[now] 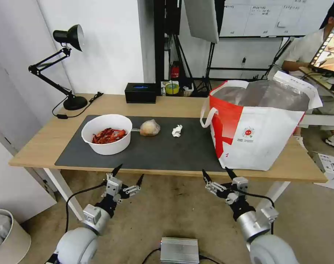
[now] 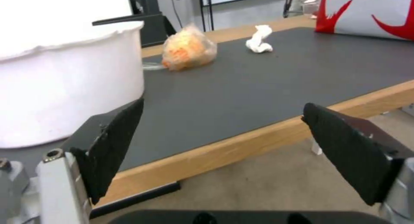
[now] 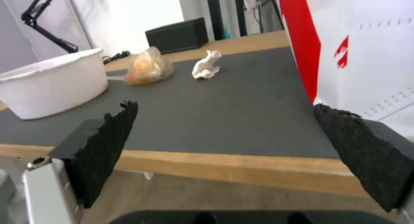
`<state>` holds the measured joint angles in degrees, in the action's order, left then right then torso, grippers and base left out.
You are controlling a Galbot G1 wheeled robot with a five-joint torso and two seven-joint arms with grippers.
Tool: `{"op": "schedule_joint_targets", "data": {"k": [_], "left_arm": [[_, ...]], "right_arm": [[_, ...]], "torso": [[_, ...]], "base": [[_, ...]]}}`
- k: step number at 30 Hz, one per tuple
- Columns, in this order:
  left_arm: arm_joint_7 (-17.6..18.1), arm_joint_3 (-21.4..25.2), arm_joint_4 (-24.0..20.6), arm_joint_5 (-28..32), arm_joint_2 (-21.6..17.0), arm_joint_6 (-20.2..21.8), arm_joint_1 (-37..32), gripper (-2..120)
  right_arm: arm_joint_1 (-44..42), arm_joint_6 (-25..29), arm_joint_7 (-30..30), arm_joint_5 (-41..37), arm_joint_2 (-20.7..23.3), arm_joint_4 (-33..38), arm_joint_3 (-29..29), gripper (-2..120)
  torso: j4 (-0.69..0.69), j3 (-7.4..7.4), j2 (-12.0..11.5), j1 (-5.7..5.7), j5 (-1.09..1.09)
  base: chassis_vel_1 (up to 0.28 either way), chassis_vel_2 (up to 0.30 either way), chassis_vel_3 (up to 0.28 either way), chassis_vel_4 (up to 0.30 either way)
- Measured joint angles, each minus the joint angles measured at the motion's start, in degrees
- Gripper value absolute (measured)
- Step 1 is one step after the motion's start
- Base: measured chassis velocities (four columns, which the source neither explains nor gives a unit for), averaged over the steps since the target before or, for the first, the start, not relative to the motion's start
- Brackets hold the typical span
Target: Pick up the trash from the table and place it into the takeout bag.
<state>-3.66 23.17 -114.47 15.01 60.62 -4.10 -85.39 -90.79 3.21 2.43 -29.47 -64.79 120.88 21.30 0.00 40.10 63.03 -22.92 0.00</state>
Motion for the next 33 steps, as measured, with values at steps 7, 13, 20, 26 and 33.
{"op": "schedule_joint_targets", "data": {"k": [7, 13, 20, 26, 33], "left_arm": [[-0.89, 0.91, 0.20, 0.75, -0.59, -0.43, -0.66, 100], [-1.36, 1.43, 0.35, 1.17, -1.07, -0.90, -0.91, 100], [-1.50, 1.15, 0.50, 0.87, -0.78, -1.00, -1.13, 100], [-1.40, 0.85, 0.25, 0.18, -0.59, -1.01, -1.16, 100], [-1.25, 0.84, 0.24, 0.01, -0.54, -0.91, -1.09, 100]], "right_arm": [[-0.25, 0.64, -0.11, 0.31, -0.09, -0.21, -0.03, 100], [-0.11, 0.59, -0.19, 0.16, 0.70, -0.19, 0.20, 100], [4.16, -1.19, 0.41, -3.47, 2.78, -0.74, -0.55, 100], [16.04, -5.84, 2.73, -11.21, 7.93, -4.03, -5.46, 100], [27.26, -8.19, 5.14, -13.40, 7.75, -9.25, -12.70, 100]], "torso": [[0.00, 0.00, 0.00, 0.00, 0.00], [0.00, 0.00, 0.00, 0.00, 0.00], [-0.01, 0.01, 0.00, 0.00, 0.01], [0.00, 0.01, -0.01, 0.00, 0.01], [0.01, 0.01, -0.01, 0.00, 0.00]], "base": [[0.000, 0.000, 0.000, 0.000], [0.000, 0.000, 0.000, 0.000], [0.000, 0.000, 0.000, 0.000], [0.000, 0.000, 0.000, 0.000], [0.000, 0.000, 0.000, 0.000]]}}
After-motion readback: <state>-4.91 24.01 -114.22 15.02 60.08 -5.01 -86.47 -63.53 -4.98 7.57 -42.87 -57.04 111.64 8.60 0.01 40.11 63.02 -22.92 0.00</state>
